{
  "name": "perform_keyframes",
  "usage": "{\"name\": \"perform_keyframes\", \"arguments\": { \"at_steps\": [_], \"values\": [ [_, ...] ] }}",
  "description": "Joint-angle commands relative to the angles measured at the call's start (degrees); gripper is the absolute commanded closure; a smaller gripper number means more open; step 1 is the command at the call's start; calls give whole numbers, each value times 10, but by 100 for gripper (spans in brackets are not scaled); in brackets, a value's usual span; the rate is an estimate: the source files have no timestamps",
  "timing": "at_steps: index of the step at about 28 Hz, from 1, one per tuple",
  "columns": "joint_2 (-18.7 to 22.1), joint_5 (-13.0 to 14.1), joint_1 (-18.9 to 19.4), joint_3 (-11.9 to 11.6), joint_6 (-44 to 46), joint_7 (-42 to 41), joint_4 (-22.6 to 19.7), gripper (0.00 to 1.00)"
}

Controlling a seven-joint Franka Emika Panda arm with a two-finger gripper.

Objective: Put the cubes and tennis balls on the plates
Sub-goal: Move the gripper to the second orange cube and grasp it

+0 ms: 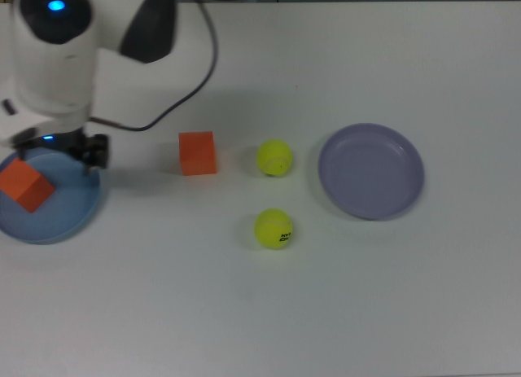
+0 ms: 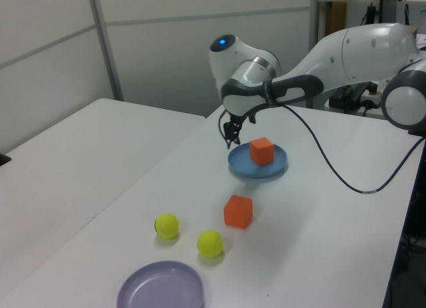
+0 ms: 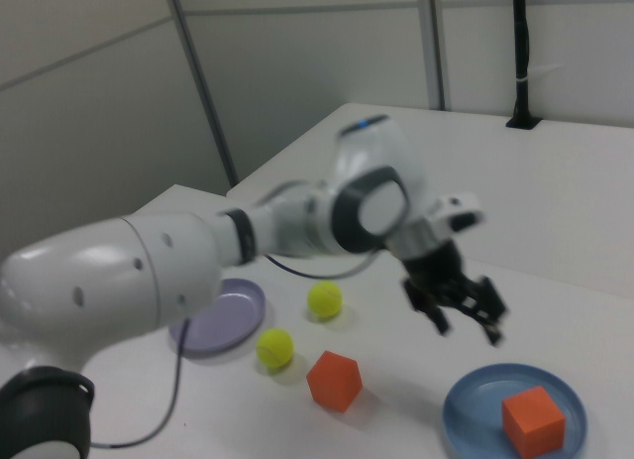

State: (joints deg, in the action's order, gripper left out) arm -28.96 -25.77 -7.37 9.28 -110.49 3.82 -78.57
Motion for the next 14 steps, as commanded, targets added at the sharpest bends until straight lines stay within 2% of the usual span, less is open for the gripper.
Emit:
{"name": "perform_keyframes", "arguments": {
  "at_steps": [1,7,14],
  "values": [
    [15,9,52,27,79,0,-18,0],
    [10,9,111,28,178,8,-21,0],
    [-14,8,137,28,208,19,-42,0]
  ]
}}
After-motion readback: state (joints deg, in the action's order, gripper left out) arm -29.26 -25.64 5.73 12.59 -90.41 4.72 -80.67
